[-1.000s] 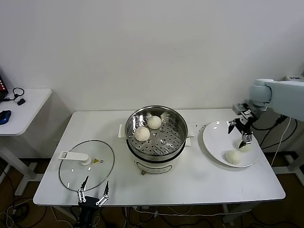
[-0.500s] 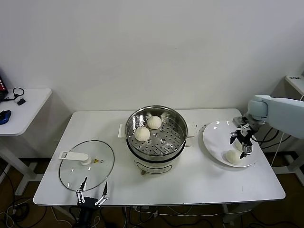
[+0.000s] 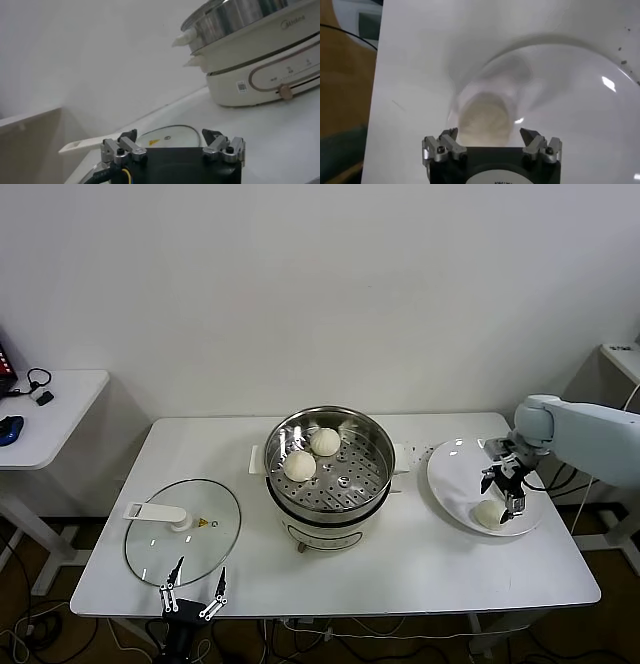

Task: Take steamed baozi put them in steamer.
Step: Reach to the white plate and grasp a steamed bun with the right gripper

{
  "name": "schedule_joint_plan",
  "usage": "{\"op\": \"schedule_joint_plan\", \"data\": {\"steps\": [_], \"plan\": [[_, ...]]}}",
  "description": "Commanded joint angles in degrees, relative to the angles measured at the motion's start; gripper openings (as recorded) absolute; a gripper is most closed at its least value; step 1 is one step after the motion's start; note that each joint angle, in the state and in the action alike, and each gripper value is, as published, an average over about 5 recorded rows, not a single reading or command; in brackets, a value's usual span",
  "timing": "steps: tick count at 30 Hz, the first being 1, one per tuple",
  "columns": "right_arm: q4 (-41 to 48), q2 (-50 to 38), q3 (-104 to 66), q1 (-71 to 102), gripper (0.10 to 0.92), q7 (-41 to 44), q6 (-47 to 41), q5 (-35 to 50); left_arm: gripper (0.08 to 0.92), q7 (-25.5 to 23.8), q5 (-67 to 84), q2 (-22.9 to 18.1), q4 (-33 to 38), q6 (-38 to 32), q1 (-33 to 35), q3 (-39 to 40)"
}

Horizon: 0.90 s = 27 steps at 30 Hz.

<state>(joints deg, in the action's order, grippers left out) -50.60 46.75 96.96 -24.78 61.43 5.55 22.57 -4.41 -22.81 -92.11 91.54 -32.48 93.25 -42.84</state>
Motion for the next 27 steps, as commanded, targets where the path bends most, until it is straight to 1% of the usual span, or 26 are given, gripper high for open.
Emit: {"op": "schedule_joint_plan", "data": {"steps": [1, 16, 22, 27], "plan": [[1.5, 0.3, -1.5, 1.8, 0.823, 0.1, 0.1, -0.8, 0.823, 0.0, 0.0, -0.1, -0.1, 0.1, -0.1, 0.0], [1.0, 0.0, -1.9, 2.2, 0.822, 0.3, 0.0, -1.6, 0.823, 0.1, -0.2, 0.1, -0.1, 0.1, -0.1, 0.2], [1.0, -0.1, -2.5, 2.4, 0.775, 0.1, -0.1, -2.1, 0.823, 0.1, -0.2, 0.1, 0.1, 0.1, 0.0, 0.2], [1.0, -0.1, -2.8, 2.5, 0.710, -0.1, 0.0, -2.4, 0.823, 0.1, -0.2, 0.1, 0.1, 0.1, 0.0, 0.2]]}}
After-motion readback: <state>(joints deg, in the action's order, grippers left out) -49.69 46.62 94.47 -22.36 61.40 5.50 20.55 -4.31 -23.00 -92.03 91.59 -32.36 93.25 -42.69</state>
